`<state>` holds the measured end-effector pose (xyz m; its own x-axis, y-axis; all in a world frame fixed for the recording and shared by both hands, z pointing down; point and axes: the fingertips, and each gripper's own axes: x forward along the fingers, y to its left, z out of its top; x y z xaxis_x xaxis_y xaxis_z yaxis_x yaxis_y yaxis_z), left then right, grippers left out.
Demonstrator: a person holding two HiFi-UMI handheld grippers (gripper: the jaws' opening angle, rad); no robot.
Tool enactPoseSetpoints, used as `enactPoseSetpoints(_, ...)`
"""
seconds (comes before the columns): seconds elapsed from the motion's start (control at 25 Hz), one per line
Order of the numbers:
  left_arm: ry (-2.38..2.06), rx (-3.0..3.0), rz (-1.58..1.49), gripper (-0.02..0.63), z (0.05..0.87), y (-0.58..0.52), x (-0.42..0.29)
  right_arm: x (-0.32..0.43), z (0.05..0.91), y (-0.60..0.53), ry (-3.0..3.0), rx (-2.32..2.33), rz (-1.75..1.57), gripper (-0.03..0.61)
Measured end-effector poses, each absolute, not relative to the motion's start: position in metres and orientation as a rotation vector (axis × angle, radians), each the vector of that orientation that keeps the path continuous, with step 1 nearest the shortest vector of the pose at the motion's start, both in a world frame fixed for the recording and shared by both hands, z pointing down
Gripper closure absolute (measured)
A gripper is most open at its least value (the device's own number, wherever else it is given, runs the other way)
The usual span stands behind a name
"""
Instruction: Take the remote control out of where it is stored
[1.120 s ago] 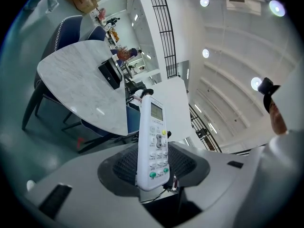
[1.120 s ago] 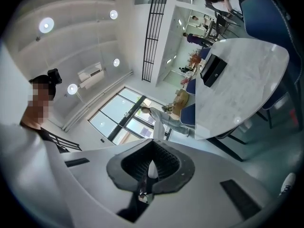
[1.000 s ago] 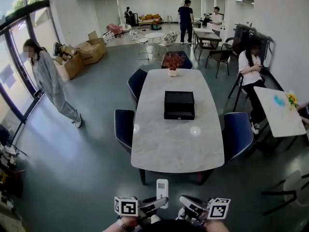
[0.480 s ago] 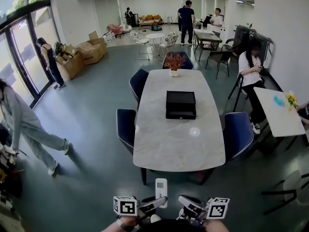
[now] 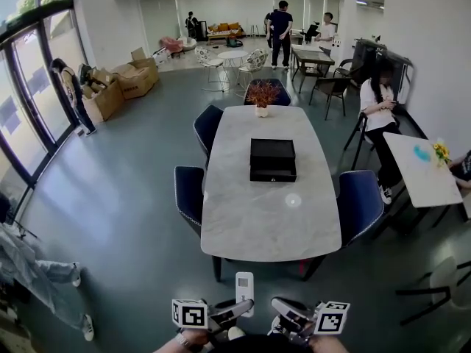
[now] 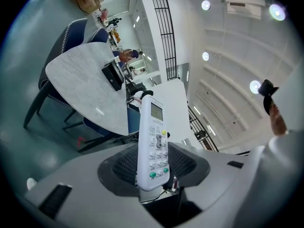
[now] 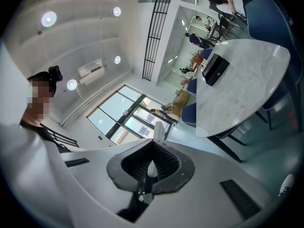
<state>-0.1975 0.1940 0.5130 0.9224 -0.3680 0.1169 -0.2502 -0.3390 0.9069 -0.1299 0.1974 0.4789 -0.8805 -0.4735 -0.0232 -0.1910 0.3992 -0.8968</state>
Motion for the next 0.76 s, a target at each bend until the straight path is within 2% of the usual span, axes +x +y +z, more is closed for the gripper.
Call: enactPoseSetpoints(0.76, -0.478, 1.921, -0.134, 0.428, 0.5172, 0.1929, -0.1951, -0.1317, 0.4828, 0.1981, 2.329, -0.507, -1.535, 0.571)
